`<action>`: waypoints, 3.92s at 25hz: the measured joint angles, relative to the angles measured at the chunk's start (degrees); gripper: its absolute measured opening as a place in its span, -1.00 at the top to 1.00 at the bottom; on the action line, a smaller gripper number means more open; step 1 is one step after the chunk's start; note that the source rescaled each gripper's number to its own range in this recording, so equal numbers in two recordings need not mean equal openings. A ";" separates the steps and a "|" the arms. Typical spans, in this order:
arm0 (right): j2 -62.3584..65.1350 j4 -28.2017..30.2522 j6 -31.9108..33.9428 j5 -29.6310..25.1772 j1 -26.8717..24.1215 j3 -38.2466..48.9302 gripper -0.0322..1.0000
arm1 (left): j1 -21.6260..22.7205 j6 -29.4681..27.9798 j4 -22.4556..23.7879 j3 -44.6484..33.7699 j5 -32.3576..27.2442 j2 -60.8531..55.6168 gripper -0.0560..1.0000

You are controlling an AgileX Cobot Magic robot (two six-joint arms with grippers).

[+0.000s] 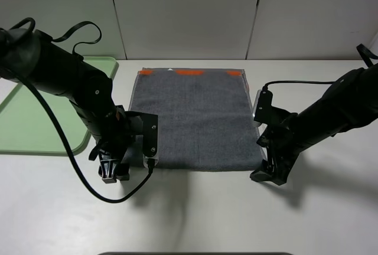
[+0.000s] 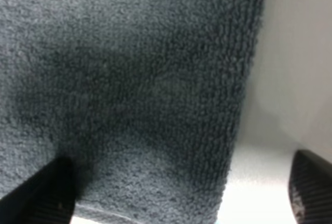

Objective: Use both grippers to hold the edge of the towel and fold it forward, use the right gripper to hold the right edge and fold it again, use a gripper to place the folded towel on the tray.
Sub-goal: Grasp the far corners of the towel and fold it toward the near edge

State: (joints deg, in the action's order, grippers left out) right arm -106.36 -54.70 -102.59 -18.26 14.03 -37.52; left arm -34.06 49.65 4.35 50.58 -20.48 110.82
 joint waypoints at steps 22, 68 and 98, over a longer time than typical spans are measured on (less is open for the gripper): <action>0.00 -0.22 0.00 0.17 0.00 0.00 0.57 | 0.00 -0.09 -0.01 0.00 1.58 0.30 0.87; 17.54 6.81 16.50 -4.88 0.00 1.81 0.94 | -3.91 -15.01 4.24 0.04 -8.88 -14.46 0.89; 44.39 23.37 40.41 -20.85 0.00 1.92 0.94 | -19.52 -41.53 17.85 -0.07 -20.46 -28.60 0.89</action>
State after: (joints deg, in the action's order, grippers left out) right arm -61.97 -31.33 -62.18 -39.11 14.03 -35.60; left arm -53.58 8.12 22.20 50.50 -40.94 82.22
